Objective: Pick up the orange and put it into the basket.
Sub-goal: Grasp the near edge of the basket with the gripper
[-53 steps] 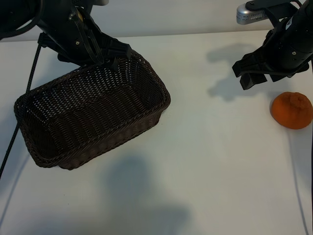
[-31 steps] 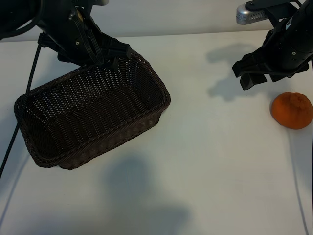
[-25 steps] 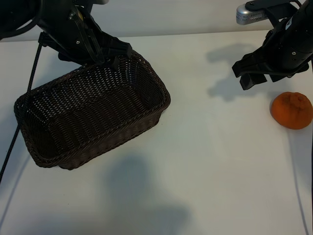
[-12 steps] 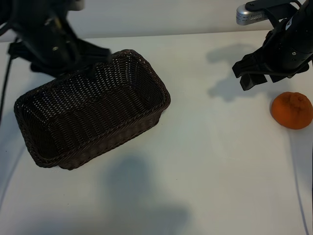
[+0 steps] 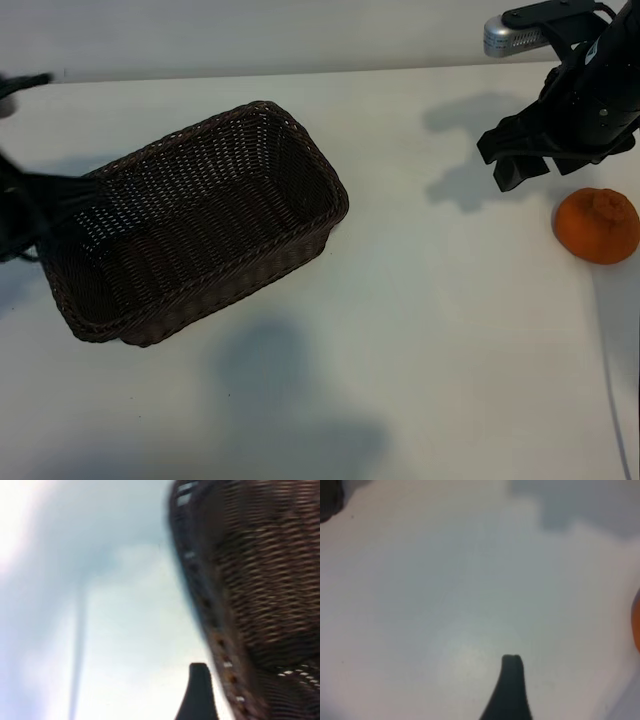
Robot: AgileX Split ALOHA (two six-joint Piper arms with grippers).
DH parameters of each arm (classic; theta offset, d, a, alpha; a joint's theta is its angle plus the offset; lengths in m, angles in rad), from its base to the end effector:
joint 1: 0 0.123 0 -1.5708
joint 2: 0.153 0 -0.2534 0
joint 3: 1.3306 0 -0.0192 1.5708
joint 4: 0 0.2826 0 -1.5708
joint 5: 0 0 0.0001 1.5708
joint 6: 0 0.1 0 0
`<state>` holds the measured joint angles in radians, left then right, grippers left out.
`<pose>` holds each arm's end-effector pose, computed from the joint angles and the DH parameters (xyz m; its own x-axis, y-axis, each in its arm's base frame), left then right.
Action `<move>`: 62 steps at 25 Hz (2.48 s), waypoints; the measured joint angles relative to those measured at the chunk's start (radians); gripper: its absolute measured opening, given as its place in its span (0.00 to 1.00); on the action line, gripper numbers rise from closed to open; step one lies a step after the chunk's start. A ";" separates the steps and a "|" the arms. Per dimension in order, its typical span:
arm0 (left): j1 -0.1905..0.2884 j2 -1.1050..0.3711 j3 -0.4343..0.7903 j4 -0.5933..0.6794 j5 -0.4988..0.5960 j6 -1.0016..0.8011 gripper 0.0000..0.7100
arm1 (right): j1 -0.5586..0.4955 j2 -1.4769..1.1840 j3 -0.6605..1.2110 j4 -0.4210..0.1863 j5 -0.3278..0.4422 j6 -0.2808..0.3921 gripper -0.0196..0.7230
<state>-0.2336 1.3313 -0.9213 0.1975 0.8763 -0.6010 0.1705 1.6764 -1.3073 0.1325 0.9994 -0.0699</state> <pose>0.2845 -0.0522 0.2122 -0.8830 -0.2534 -0.3950 -0.2568 0.9654 -0.0452 0.3630 0.0738 0.2126 -0.9438 -0.1604 -0.2891 -0.1984 0.9743 0.1070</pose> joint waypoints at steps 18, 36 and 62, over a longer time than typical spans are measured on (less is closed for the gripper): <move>0.130 0.131 0.092 -0.185 -0.229 -0.007 0.83 | 0.000 0.000 0.000 0.001 0.007 -0.002 0.83; 0.130 0.325 0.092 -0.183 -0.315 -0.015 0.83 | 0.000 0.000 0.000 0.001 0.008 -0.007 0.83; 0.130 0.400 0.092 -0.189 -0.336 0.020 0.80 | 0.000 0.000 0.000 0.001 0.009 -0.013 0.83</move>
<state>-0.1035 1.7310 -0.8294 0.0089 0.5407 -0.5808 0.1705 1.6764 -1.3073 0.1332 1.0085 -0.0833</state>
